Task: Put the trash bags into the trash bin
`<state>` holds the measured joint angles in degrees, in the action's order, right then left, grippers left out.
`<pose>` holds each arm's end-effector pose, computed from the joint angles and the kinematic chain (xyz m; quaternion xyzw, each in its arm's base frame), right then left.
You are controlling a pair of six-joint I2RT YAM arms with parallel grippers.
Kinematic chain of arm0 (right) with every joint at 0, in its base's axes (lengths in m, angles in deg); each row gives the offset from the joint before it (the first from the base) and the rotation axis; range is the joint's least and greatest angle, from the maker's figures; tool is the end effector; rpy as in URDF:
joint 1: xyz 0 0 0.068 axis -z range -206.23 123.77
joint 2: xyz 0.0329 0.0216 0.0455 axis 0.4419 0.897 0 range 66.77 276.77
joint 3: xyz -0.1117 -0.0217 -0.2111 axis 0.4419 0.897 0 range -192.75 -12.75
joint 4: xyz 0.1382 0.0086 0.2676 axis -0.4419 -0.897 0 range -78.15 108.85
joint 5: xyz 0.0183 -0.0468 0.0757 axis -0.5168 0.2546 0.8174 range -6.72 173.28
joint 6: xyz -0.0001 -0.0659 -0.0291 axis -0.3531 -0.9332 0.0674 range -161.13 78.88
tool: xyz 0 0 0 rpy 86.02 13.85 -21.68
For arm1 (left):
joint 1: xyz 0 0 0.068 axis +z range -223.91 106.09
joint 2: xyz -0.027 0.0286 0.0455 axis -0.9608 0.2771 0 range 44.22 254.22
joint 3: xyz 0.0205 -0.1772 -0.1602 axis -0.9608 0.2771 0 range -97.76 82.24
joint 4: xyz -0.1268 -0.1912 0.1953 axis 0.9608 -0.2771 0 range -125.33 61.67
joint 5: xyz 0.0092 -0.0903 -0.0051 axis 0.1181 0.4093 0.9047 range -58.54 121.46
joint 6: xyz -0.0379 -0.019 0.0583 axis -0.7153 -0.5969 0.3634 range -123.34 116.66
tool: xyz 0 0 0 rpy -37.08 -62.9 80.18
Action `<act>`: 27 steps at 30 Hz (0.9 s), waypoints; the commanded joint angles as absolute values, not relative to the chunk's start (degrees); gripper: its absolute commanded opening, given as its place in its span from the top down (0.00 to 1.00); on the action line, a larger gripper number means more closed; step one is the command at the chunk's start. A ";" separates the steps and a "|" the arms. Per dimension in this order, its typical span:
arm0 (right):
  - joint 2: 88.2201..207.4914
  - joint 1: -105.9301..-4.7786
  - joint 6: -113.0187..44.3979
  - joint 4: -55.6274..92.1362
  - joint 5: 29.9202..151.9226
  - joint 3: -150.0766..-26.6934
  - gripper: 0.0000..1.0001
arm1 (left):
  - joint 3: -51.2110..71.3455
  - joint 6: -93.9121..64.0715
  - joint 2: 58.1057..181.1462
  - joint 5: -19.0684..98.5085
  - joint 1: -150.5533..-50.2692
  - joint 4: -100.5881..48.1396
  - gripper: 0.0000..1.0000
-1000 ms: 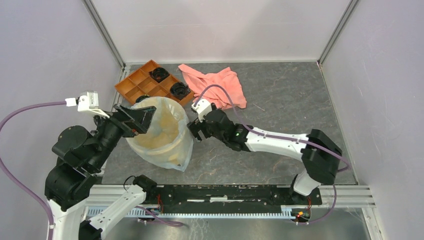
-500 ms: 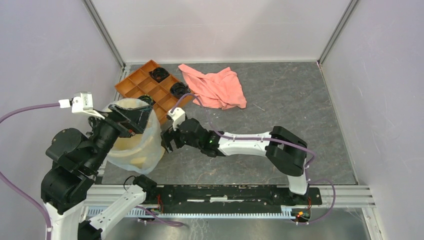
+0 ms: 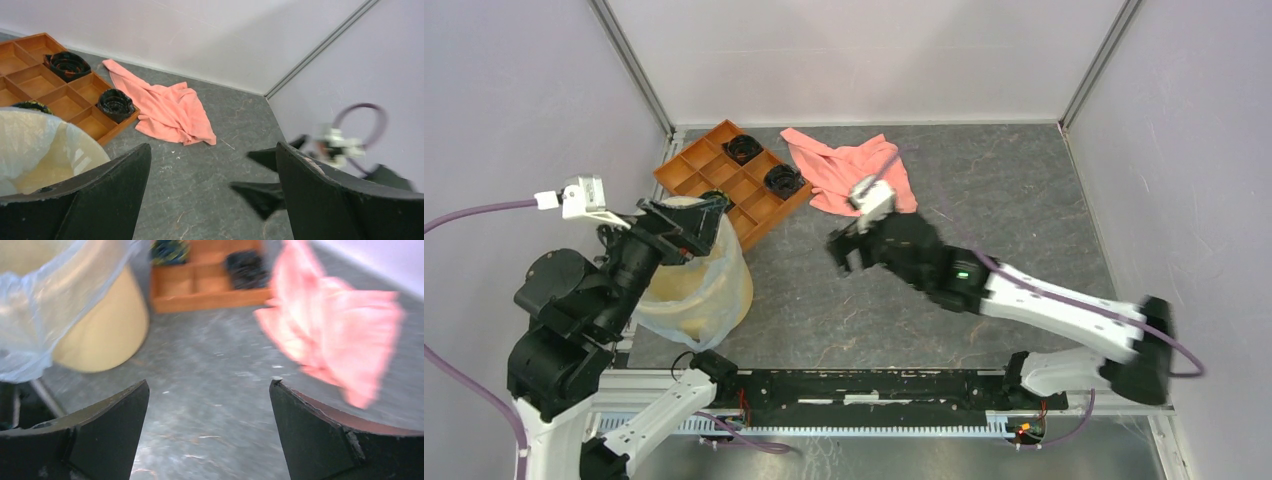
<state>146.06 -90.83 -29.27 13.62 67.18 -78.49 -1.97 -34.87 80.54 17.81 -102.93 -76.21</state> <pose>0.1842 0.3494 0.2880 -0.2845 0.7574 0.2674 0.5234 0.1074 -0.0434 0.5027 -0.0993 0.7000 -0.2814 0.6487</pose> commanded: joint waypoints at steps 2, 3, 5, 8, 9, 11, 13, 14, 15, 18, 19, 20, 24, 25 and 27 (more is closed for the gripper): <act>128.76 -90.33 -38.59 0.55 47.41 -76.87 0.02 | 0.14 -31.35 82.57 16.02 -103.00 -68.55 0.00; 126.44 -90.30 -39.75 -2.35 43.67 -78.29 0.02 | 1.06 -31.40 82.39 15.64 -103.00 -66.97 0.00; 122.85 -90.26 -40.67 -7.77 38.48 -82.67 0.02 | 0.74 -30.80 83.40 16.35 -103.00 -64.88 0.00; 117.86 -90.31 -43.66 -11.78 36.43 -87.64 0.02 | -1.53 -29.19 86.24 16.89 -103.00 -64.04 0.00; 116.81 -90.31 -44.18 -12.40 36.04 -88.52 0.02 | -2.26 -28.58 86.85 16.32 -103.00 -63.94 0.00; 115.06 -90.31 -44.73 -13.27 33.99 -89.97 0.02 | -3.56 -27.20 88.07 15.01 -103.00 -63.79 0.00; 113.15 -90.31 -45.73 -12.90 32.03 -90.14 0.02 | -4.72 -26.14 89.02 14.01 -103.01 -63.39 0.00; 112.35 -90.26 -45.84 -12.46 31.36 -89.78 0.02 | -5.17 -25.55 89.51 14.27 -103.00 -63.13 0.00; 111.02 -90.32 -46.11 -11.25 31.14 -88.85 0.02 | -5.59 -24.98 89.92 14.68 -103.00 -63.06 0.00; 107.80 -90.34 -45.44 -8.93 31.84 -86.63 0.02 | -6.01 -24.73 90.84 14.52 -103.01 -63.66 0.00; 106.81 -90.23 -45.03 -8.41 32.23 -86.10 0.02 | -5.70 -25.06 90.94 14.48 -103.07 -63.55 0.00; 106.01 -90.30 -44.83 -7.66 32.59 -85.34 0.02 | -5.34 -25.33 91.02 14.59 -103.06 -63.24 0.00; 104.16 -90.33 -44.86 -5.91 33.90 -83.18 0.02 | -3.99 -25.87 91.39 15.33 -103.02 -62.25 0.00; 103.94 -90.34 -44.78 -5.58 34.37 -82.71 0.02 | -3.51 -26.00 91.47 15.48 -103.03 -61.97 0.00; 104.20 -90.34 -44.63 -6.03 34.46 -83.10 0.02 | -2.80 -26.23 91.79 15.90 -103.02 -61.65 0.00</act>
